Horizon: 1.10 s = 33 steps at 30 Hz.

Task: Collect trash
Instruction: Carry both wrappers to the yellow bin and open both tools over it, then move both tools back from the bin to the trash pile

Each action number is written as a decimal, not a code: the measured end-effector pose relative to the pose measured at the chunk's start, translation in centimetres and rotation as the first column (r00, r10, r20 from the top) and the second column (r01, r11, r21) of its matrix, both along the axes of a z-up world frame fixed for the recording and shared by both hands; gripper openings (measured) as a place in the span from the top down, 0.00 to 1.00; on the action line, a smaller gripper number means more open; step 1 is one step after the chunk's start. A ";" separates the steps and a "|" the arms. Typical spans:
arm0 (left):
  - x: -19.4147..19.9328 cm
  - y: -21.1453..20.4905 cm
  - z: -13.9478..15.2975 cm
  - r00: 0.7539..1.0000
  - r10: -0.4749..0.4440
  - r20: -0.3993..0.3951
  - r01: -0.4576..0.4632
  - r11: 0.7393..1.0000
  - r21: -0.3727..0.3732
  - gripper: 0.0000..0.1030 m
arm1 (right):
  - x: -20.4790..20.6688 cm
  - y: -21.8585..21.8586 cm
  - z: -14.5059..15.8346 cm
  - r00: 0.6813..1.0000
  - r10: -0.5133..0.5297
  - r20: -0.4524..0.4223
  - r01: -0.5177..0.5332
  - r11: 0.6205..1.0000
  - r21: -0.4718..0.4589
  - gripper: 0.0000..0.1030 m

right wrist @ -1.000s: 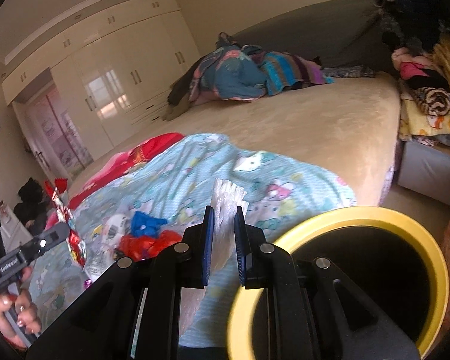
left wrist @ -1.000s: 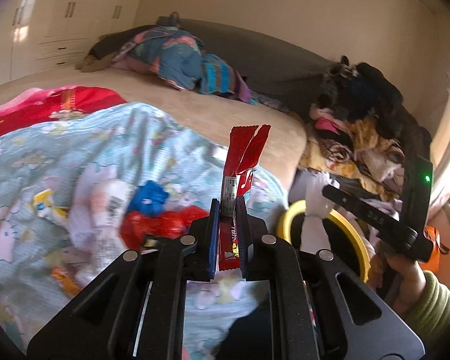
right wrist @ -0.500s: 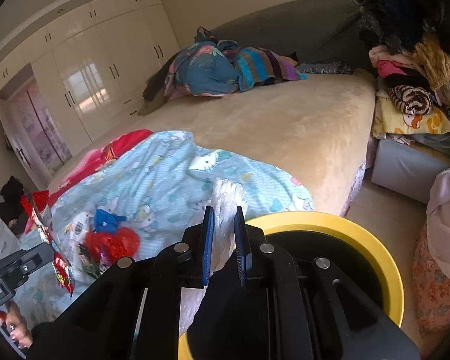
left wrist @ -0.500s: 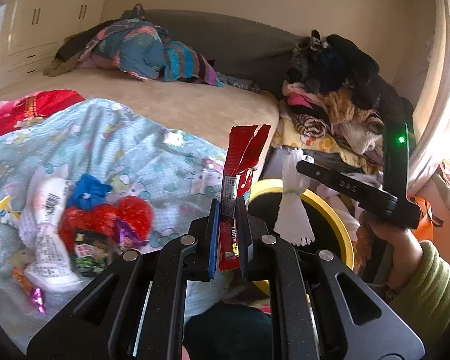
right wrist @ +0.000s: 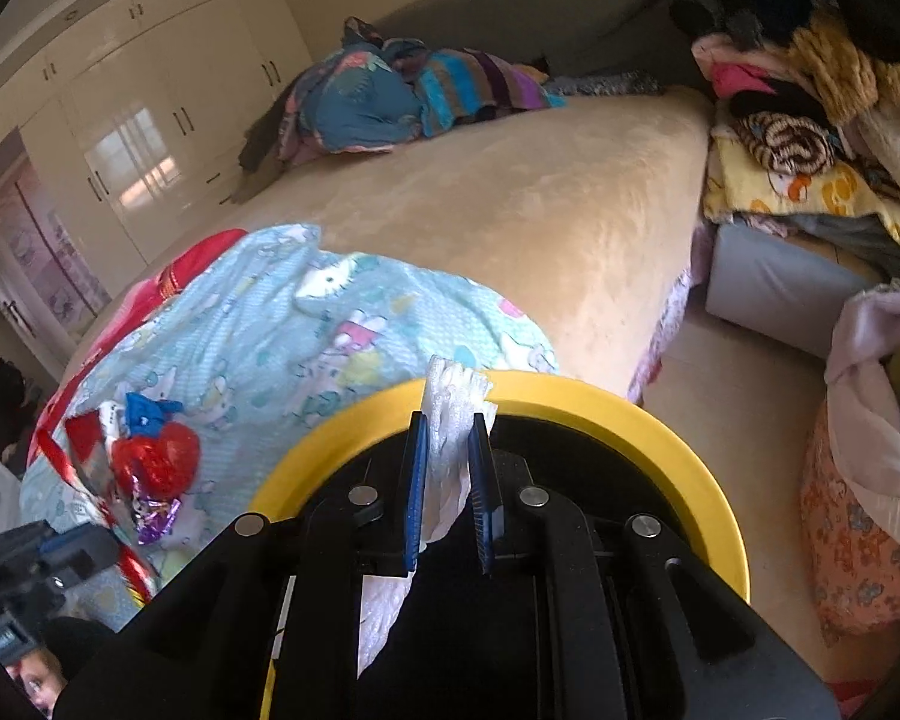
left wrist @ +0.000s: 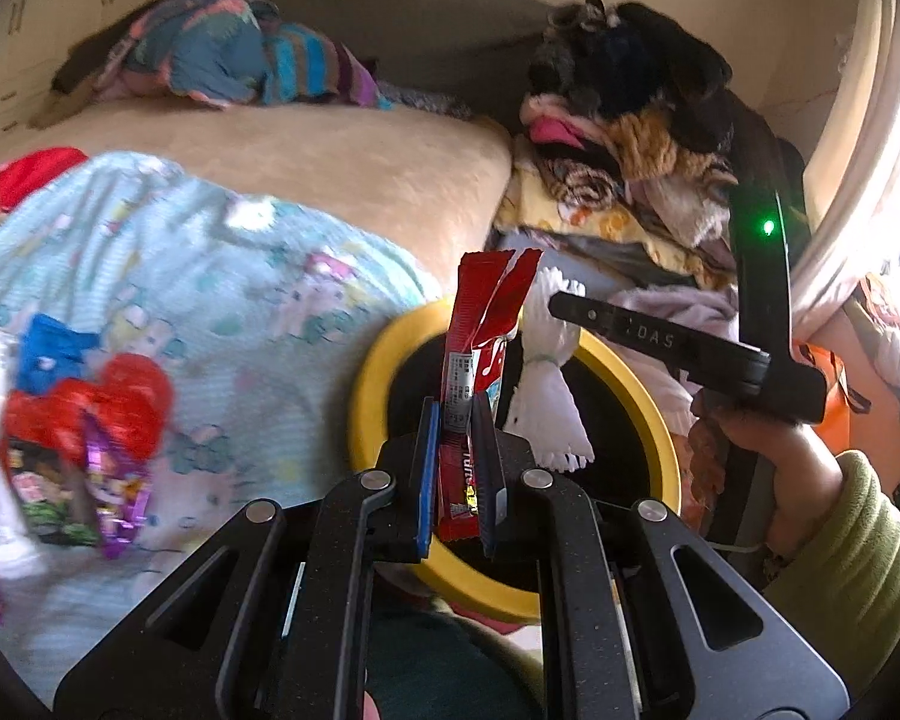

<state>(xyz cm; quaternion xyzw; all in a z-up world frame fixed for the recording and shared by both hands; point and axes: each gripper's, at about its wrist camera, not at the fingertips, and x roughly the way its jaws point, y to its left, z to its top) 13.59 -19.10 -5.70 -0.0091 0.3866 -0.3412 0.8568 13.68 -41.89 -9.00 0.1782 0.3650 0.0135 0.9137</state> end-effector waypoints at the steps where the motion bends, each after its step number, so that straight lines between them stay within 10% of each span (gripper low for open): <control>1: 0.2 -0.6 -0.5 1.000 -0.007 -0.014 0.007 1.000 0.002 0.93 | 0.0 -0.3 -0.3 1.000 -0.004 -0.009 0.004 1.000 0.007 0.87; 10: 0.6 -3.2 -4.1 0.997 -0.036 -0.064 0.036 0.999 0.008 0.87 | -0.7 -2.5 -1.2 0.998 -0.052 -0.034 0.055 0.993 0.101 0.59; 21: 0.3 -1.3 -3.0 1.000 0.005 0.018 -0.004 1.000 -0.026 0.37 | -0.6 -1.8 -0.2 0.997 -0.075 -0.002 0.075 0.994 0.083 0.38; 33: -0.4 3.0 -0.3 0.981 0.160 0.111 -0.152 0.986 -0.074 0.12 | -1.4 0.9 2.6 0.992 -0.065 0.105 0.060 0.997 0.048 0.31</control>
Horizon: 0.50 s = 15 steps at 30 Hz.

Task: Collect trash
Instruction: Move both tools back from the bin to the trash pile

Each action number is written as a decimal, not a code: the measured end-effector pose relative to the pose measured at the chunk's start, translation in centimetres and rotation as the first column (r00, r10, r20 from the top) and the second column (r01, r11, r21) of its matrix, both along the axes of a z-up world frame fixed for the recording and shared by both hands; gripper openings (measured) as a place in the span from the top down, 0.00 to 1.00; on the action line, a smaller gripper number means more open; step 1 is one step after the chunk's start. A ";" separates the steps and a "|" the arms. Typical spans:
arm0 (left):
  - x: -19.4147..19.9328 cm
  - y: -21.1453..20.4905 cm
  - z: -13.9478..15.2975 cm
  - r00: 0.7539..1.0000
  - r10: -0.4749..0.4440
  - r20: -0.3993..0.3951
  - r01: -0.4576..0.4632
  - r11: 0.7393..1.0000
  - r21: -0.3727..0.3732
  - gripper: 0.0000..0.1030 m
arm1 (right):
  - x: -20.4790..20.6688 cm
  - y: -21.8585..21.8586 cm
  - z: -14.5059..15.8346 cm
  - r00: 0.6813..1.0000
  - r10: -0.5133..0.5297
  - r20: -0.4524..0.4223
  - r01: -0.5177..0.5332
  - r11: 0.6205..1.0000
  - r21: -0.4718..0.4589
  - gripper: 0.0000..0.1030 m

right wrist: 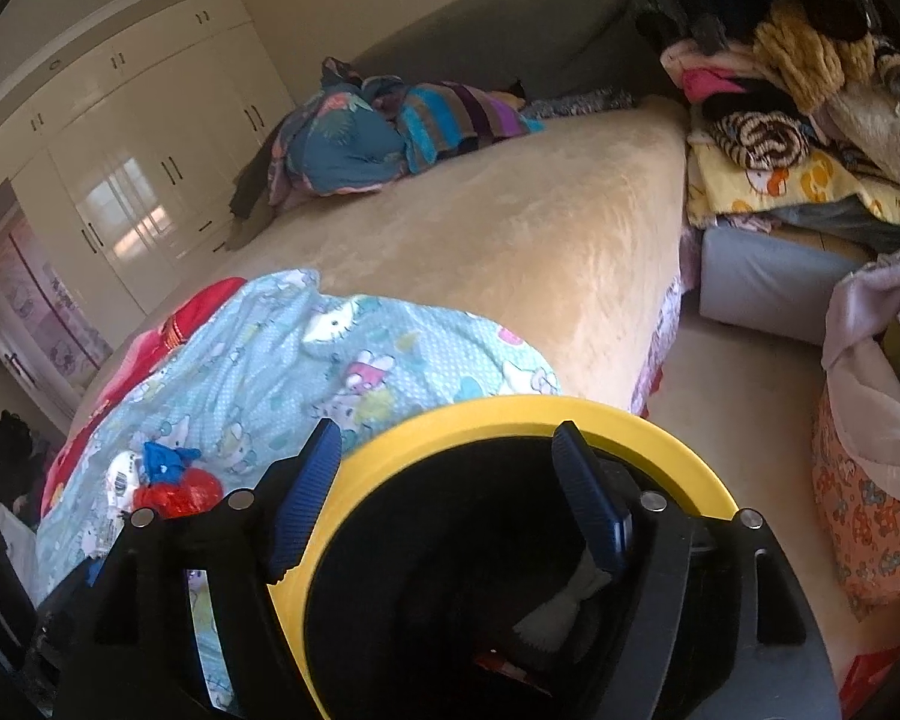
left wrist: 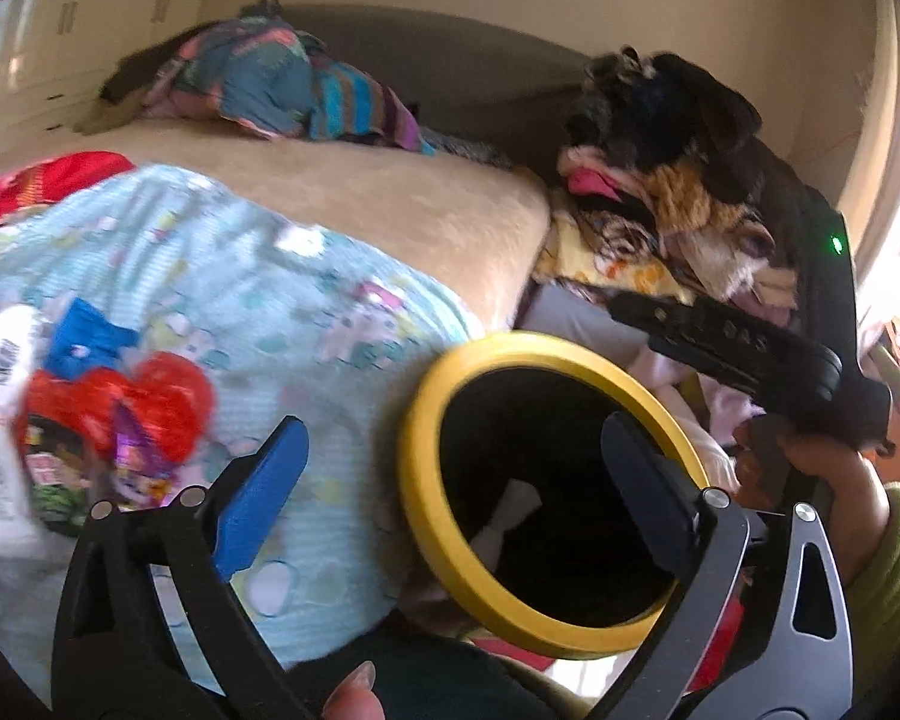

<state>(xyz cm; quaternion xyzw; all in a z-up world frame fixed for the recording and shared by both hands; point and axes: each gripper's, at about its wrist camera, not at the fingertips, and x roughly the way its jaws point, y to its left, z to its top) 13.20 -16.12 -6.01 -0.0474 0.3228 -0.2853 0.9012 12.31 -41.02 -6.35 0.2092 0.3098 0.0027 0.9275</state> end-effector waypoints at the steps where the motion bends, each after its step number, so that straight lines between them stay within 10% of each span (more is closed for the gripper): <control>1: 0.1 0.6 0.3 1.000 0.023 0.006 -0.023 1.000 -0.007 0.12 | -0.1 0.4 0.2 1.000 0.006 0.006 -0.006 1.000 -0.004 0.29; 15: 0.4 6.9 3.0 0.975 0.217 0.052 -0.213 0.975 -0.071 0.11 | -0.6 6.0 2.2 0.990 0.124 0.072 -0.121 0.992 -0.048 0.24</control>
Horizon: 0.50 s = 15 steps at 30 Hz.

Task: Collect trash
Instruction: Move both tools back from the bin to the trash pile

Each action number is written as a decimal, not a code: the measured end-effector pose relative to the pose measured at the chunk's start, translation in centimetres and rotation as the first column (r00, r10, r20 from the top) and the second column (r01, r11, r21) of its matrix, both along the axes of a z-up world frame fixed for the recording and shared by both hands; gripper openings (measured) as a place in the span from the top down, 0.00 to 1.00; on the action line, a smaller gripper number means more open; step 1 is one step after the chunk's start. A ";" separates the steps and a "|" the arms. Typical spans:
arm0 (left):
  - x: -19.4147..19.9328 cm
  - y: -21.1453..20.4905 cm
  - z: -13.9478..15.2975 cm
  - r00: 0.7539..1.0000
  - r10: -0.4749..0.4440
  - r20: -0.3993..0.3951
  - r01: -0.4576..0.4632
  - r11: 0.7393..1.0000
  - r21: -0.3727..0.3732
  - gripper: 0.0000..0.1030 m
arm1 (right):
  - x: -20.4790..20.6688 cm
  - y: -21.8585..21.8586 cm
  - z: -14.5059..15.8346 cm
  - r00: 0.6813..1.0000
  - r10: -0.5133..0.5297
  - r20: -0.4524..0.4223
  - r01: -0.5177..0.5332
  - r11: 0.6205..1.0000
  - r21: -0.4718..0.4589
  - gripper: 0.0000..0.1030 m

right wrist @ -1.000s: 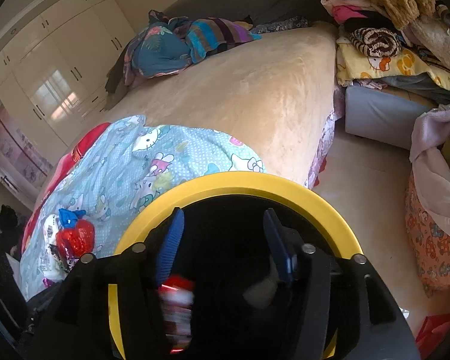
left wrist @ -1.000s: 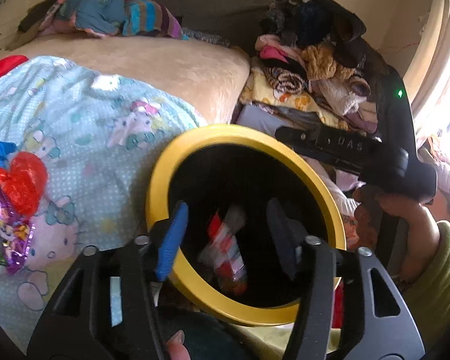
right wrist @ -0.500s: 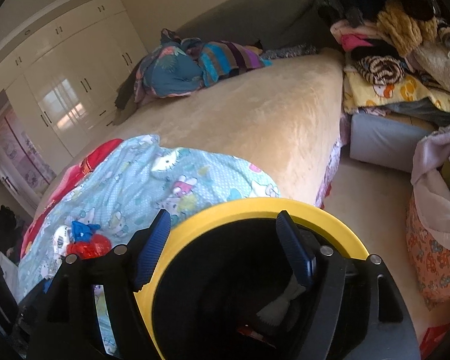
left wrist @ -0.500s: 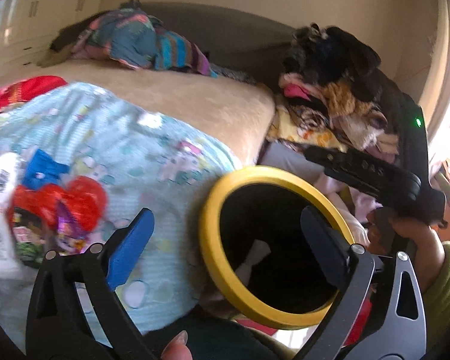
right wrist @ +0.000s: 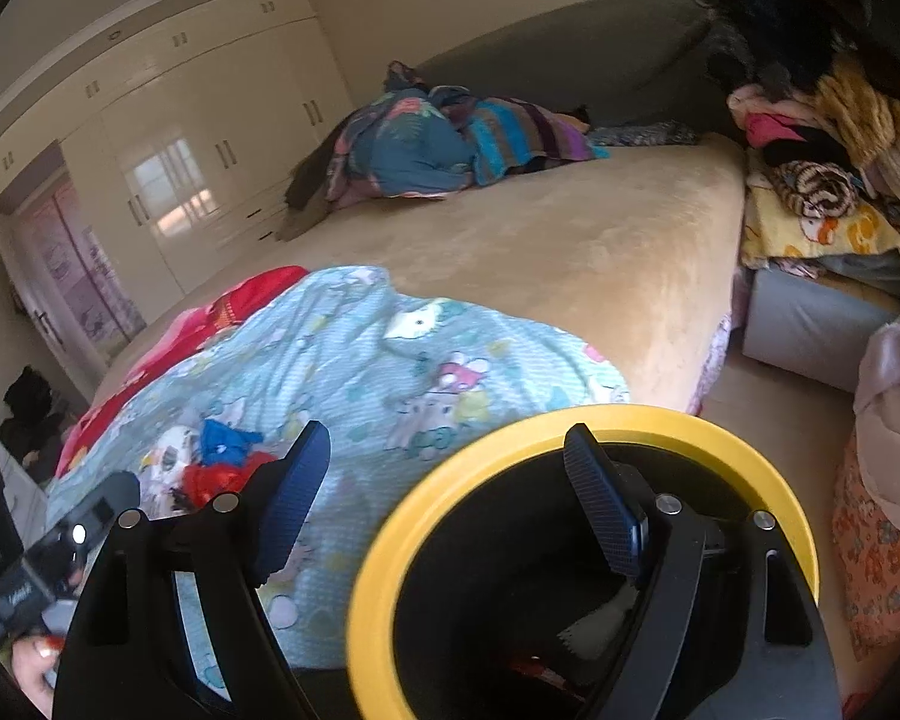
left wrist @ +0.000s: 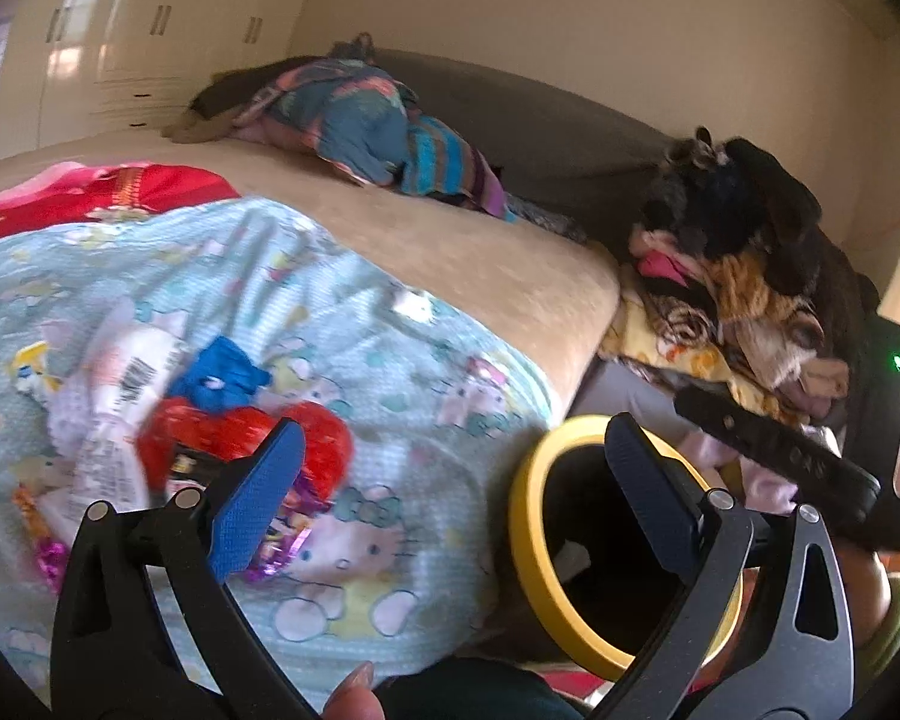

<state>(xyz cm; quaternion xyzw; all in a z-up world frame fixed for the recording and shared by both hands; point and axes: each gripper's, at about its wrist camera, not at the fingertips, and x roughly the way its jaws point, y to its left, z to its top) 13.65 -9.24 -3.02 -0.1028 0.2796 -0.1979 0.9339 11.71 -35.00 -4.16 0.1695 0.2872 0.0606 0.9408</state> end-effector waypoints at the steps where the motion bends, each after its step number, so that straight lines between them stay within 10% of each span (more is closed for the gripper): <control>1: 0.0 0.5 0.2 1.000 0.015 0.004 -0.015 1.000 -0.004 0.11 | -0.1 0.4 0.1 1.000 0.009 0.006 -0.009 1.000 -0.003 0.24; 15: -0.5 5.7 1.5 0.983 0.178 0.052 -0.175 0.983 -0.056 0.11 | -2.0 5.3 2.3 0.980 0.117 0.162 -0.108 0.992 -0.066 0.24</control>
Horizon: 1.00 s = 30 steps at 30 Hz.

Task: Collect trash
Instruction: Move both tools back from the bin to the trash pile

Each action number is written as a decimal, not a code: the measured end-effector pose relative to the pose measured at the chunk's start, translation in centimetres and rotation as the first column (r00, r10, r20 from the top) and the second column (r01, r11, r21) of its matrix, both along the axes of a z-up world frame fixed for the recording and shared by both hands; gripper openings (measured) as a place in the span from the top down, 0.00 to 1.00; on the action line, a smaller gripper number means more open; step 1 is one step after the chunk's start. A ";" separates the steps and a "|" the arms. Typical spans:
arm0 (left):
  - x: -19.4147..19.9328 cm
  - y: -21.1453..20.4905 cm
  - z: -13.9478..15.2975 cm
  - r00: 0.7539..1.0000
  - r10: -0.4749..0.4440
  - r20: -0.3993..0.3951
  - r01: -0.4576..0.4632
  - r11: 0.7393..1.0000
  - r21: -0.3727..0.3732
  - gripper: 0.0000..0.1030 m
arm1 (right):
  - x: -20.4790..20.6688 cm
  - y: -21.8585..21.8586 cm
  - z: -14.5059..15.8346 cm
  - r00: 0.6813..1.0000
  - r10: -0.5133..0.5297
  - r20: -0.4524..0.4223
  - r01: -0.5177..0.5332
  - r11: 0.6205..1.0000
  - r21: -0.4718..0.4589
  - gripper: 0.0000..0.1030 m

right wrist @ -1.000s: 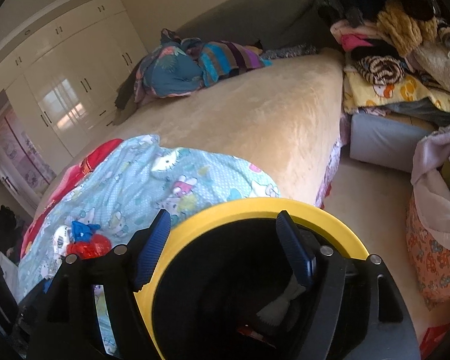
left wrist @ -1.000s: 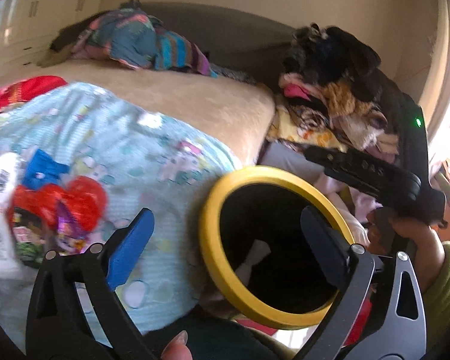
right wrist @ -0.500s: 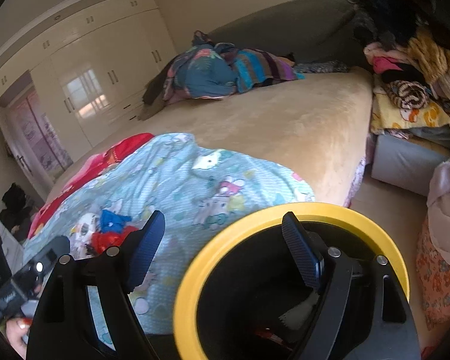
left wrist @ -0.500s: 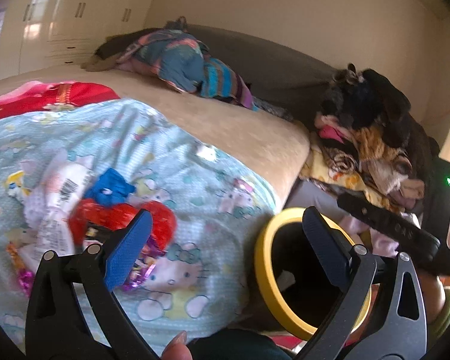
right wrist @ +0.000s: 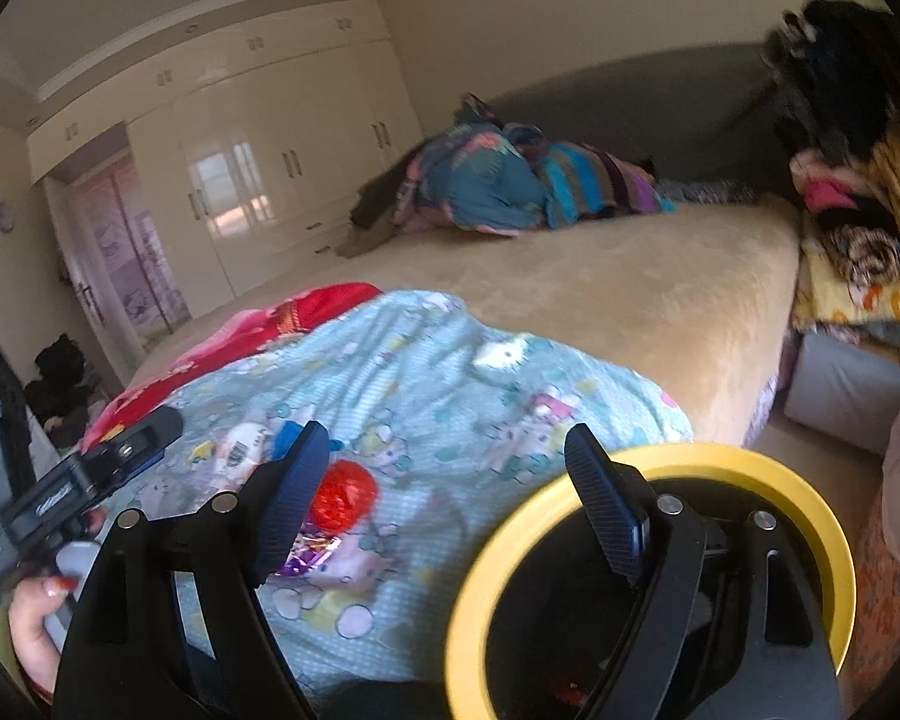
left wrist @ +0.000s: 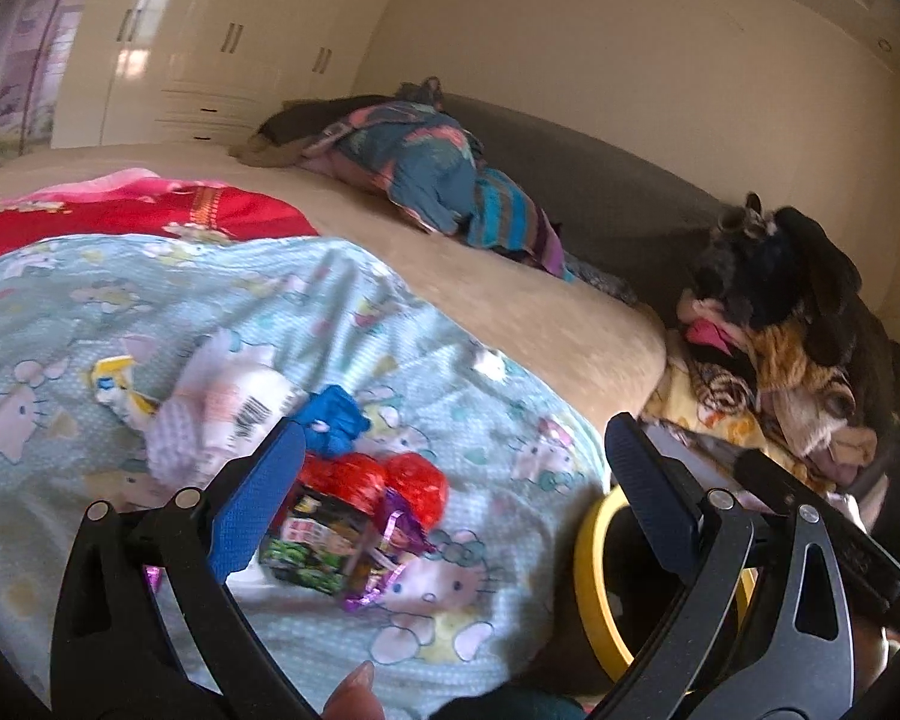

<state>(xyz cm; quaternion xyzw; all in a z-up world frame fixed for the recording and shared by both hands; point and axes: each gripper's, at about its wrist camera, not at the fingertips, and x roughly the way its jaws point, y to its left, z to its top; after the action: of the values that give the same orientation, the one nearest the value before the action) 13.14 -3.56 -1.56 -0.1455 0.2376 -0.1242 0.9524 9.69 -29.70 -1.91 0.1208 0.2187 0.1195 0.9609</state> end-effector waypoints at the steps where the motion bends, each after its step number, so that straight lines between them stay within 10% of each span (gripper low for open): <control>1: 0.1 0.3 0.1 1.000 0.011 0.002 -0.011 1.000 -0.003 0.11 | -0.2 0.4 0.2 1.000 0.010 0.014 -0.010 1.000 -0.007 0.24; 22: 0.3 11.2 0.4 0.950 0.312 -0.025 -0.313 0.942 -0.124 0.11 | 0.3 10.7 -0.6 0.970 0.245 0.005 -0.243 0.964 -0.113 0.15; 30: 1.5 14.5 -1.5 0.923 0.371 -0.101 -0.378 0.924 -0.054 0.11 | 1.9 14.8 -2.9 0.947 0.317 -0.055 -0.322 0.929 -0.180 0.15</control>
<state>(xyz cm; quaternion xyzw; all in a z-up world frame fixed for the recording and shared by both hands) 14.61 10.92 -3.10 -0.2278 0.2430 0.0583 0.9411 11.61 -14.87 -4.76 -0.0057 0.2574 0.2516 0.9329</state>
